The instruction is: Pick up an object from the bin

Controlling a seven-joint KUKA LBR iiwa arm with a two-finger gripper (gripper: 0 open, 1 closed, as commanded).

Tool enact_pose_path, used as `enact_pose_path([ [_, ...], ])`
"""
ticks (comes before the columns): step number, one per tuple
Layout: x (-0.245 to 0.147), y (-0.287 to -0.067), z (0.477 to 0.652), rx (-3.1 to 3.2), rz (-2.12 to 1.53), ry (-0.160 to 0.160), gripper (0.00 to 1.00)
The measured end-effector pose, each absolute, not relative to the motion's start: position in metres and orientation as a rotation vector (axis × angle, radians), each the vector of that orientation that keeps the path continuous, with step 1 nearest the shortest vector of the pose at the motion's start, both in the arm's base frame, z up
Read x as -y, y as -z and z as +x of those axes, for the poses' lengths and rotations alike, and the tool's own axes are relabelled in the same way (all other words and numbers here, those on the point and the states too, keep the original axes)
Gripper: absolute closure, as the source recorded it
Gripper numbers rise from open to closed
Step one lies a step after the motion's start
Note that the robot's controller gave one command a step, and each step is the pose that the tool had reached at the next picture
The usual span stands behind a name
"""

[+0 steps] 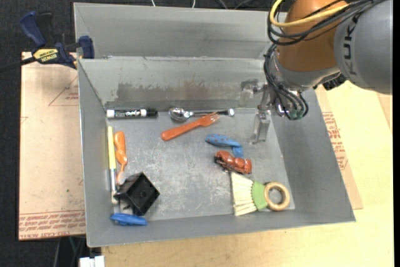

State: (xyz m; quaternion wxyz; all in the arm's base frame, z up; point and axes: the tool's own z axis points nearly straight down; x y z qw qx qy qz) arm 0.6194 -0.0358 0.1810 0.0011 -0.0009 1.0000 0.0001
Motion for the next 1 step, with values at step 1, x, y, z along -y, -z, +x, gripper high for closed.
enact_pose_path([
  [1,0.0358,-0.181,0.6194,-3.139,-0.003,0.0,0.0],
])
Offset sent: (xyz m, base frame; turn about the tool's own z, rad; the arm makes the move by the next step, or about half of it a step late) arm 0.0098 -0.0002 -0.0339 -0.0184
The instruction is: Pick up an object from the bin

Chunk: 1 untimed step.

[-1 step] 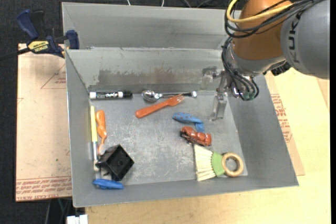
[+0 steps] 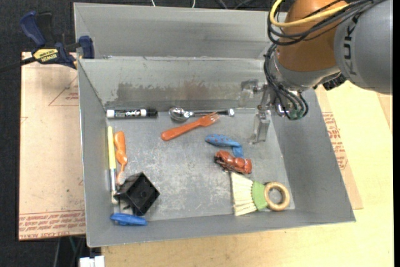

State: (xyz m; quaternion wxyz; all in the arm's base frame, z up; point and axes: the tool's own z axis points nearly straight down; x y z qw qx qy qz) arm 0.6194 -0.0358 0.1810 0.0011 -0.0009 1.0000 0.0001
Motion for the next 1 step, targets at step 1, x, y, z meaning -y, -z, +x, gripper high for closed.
enact_pose_path([
  [1,0.035,-0.1528,0.6285,-3.136,-0.025,-0.001,0.0],
])
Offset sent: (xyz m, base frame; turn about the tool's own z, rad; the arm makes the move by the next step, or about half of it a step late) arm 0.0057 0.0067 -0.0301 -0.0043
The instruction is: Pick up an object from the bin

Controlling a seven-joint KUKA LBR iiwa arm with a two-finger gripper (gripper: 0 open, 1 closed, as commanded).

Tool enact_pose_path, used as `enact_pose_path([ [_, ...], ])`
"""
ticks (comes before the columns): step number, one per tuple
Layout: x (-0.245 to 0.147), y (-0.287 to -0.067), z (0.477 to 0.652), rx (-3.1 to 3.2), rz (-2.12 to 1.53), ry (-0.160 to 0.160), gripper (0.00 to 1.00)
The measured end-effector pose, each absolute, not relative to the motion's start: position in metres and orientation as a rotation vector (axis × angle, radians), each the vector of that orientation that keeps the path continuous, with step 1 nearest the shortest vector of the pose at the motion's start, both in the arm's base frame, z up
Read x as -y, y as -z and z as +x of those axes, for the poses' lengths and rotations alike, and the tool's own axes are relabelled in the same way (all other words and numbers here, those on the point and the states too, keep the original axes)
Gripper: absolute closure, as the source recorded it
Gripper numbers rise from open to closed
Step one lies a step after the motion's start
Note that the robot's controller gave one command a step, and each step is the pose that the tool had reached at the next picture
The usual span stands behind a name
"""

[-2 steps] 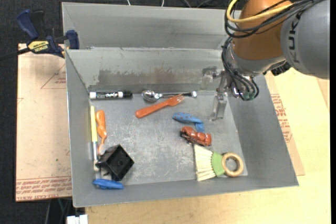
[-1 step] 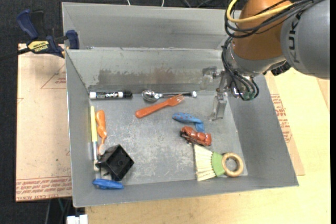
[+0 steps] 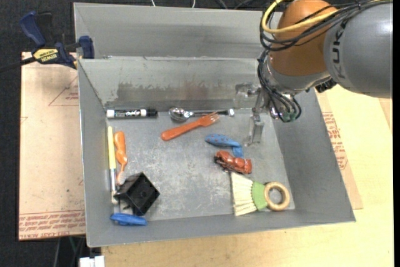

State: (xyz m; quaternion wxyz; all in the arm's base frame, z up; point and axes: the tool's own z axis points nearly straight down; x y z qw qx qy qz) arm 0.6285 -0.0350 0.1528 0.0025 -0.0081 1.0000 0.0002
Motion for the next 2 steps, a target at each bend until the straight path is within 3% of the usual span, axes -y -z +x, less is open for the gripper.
enact_pose_path([
  [1,0.033,-0.136,0.628,-3.138,-0.024,-0.003,0.0],
  [2,0.035,-0.127,0.616,-3.134,0.034,-0.003,0.0],
])
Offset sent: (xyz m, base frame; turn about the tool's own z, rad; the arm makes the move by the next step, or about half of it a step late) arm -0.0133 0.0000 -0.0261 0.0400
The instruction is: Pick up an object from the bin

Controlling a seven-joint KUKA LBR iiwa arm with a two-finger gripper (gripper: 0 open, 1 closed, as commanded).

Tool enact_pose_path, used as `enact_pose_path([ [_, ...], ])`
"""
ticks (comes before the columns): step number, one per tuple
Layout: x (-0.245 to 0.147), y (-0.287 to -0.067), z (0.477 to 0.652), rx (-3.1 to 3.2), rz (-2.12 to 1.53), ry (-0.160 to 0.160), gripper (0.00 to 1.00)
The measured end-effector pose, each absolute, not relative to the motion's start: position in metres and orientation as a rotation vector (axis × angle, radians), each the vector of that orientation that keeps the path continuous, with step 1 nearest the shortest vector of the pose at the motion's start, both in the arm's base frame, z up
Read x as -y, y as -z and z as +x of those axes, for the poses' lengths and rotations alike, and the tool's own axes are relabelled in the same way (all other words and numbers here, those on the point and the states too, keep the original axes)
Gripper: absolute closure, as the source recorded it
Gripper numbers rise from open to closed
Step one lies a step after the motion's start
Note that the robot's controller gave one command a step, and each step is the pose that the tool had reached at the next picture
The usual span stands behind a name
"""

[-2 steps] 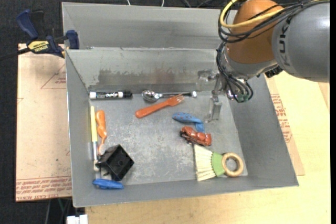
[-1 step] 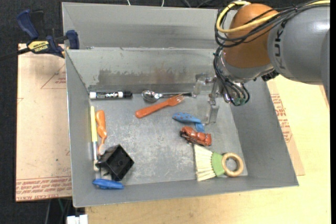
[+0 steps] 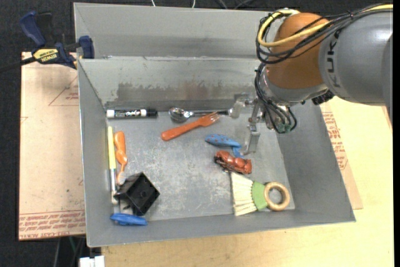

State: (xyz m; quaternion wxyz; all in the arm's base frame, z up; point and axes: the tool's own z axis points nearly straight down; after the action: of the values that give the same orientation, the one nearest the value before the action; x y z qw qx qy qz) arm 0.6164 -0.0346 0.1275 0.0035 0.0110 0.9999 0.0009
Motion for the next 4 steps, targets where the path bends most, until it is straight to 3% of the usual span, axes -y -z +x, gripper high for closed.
enact_pose_path([
  [1,0.008,-0.121,0.603,-3.134,0.007,-0.004,0.0],
  [2,0.011,-0.117,0.614,-3.132,0.031,-0.006,0.0],
  [3,0.004,-0.095,0.634,-3.129,0.182,-0.014,0.0],
  [4,0.005,-0.098,0.595,-3.113,0.126,-0.005,1.0],
])
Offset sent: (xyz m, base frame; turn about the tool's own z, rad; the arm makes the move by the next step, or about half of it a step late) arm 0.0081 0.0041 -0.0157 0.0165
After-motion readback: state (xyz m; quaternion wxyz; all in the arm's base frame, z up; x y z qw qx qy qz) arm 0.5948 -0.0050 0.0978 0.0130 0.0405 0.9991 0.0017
